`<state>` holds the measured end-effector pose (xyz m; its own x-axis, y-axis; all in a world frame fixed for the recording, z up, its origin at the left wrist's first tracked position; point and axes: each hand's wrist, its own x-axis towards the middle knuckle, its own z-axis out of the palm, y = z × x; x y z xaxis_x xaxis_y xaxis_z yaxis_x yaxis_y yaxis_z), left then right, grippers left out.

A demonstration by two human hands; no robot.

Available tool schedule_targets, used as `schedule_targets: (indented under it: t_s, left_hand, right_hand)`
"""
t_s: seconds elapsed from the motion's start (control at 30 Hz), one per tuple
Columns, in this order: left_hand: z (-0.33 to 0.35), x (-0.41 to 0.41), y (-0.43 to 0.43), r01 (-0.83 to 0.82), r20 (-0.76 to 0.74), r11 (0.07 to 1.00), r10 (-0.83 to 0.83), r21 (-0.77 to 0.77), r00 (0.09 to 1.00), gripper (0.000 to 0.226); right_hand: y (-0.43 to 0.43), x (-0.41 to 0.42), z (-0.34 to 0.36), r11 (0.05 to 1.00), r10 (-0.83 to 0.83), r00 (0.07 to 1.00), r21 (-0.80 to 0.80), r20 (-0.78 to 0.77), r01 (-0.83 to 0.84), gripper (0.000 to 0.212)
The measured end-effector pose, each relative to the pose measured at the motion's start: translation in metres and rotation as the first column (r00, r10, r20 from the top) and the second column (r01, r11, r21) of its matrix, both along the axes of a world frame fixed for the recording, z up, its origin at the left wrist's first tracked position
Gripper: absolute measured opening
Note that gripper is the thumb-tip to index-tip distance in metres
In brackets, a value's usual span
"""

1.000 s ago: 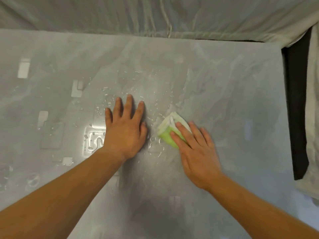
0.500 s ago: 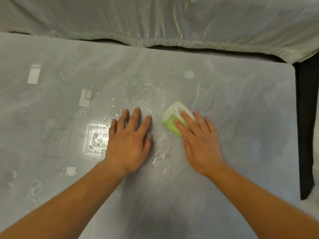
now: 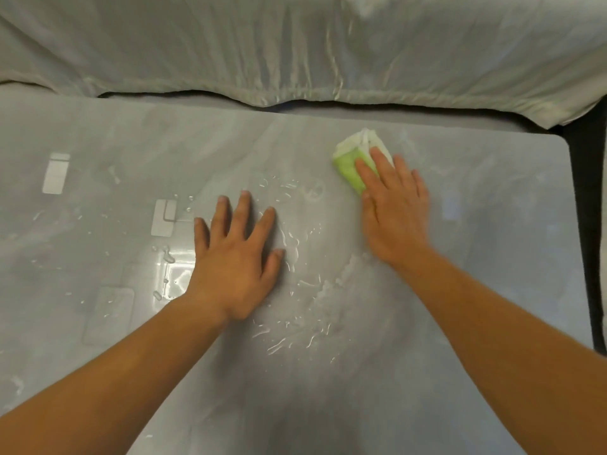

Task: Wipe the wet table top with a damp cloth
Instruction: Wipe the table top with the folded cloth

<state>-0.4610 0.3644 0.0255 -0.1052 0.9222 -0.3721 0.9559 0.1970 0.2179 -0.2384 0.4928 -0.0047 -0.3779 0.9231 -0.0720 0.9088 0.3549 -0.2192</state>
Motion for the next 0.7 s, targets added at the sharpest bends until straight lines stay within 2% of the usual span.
schedule_targets:
  t_s: [0.07, 0.13, 0.2, 0.27, 0.33, 0.37, 0.43, 0.5, 0.53, 0.6, 0.7]
  left_hand:
    - [-0.002, 0.0, -0.002, 0.003, 0.0, 1.0, -0.003, 0.009, 1.0, 0.065]
    - [-0.005, 0.001, -0.003, -0.008, 0.005, 0.999, 0.008, 0.035, 1.0, 0.064]
    - [-0.006, 0.004, -0.004, -0.015, 0.009, 0.999, 0.014, 0.051, 1.0, 0.064]
    - [-0.009, 0.003, -0.005, -0.01, 0.006, 0.998, 0.01, 0.056, 1.0, 0.064]
    - [-0.009, 0.002, -0.006, -0.004, 0.007, 0.998, 0.004, 0.06, 1.0, 0.063]
    - [-0.01, 0.001, -0.006, 0.0, 0.004, 0.998, 0.0, 0.065, 1.0, 0.063]
    - [-0.011, 0.001, -0.007, 0.009, -0.005, 0.998, -0.009, 0.064, 1.0, 0.064]
    - [-0.012, 0.001, -0.008, 0.008, -0.002, 0.998, -0.008, 0.066, 1.0, 0.063]
    - [-0.011, 0.0, -0.008, 0.005, 0.005, 0.998, -0.006, 0.069, 1.0, 0.063]
    - [-0.009, -0.002, -0.008, 0.005, 0.028, 0.998, -0.007, 0.068, 1.0, 0.061]
    - [-0.007, -0.01, -0.01, 0.031, 0.069, 0.997, -0.036, 0.077, 0.997, 0.06]
  right_hand:
    - [0.024, -0.023, -0.001, 0.988, -0.156, 0.988, -0.003, 0.012, 0.156, 0.053]
    - [0.022, -0.042, -0.001, 0.99, -0.144, 0.989, 0.016, 0.029, 0.143, 0.054]
    - [-0.005, -0.042, 0.0, 0.997, 0.075, 0.995, 0.029, 0.059, -0.077, 0.056]
    - [-0.03, -0.027, 0.003, 0.949, 0.315, 0.946, -0.014, 0.073, -0.315, 0.056]
    - [-0.02, -0.014, 0.003, 0.929, 0.369, 0.928, -0.051, 0.04, -0.367, 0.053]
    - [-0.008, -0.016, 0.003, 0.952, 0.303, 0.953, -0.045, 0.029, -0.301, 0.053]
    - [0.017, -0.036, 0.002, 0.998, 0.056, 0.998, -0.024, 0.014, -0.055, 0.054]
    - [0.019, -0.065, 0.002, 0.995, -0.099, 0.995, -0.026, 0.009, 0.099, 0.054]
    - [0.009, -0.076, 0.002, 0.997, -0.079, 0.997, -0.009, 0.012, 0.079, 0.054]
    - [-0.022, -0.077, 0.004, 0.994, 0.105, 0.994, -0.008, 0.019, -0.105, 0.052]
    - [-0.049, -0.042, 0.006, 0.955, 0.287, 0.958, -0.086, 0.015, -0.285, 0.052]
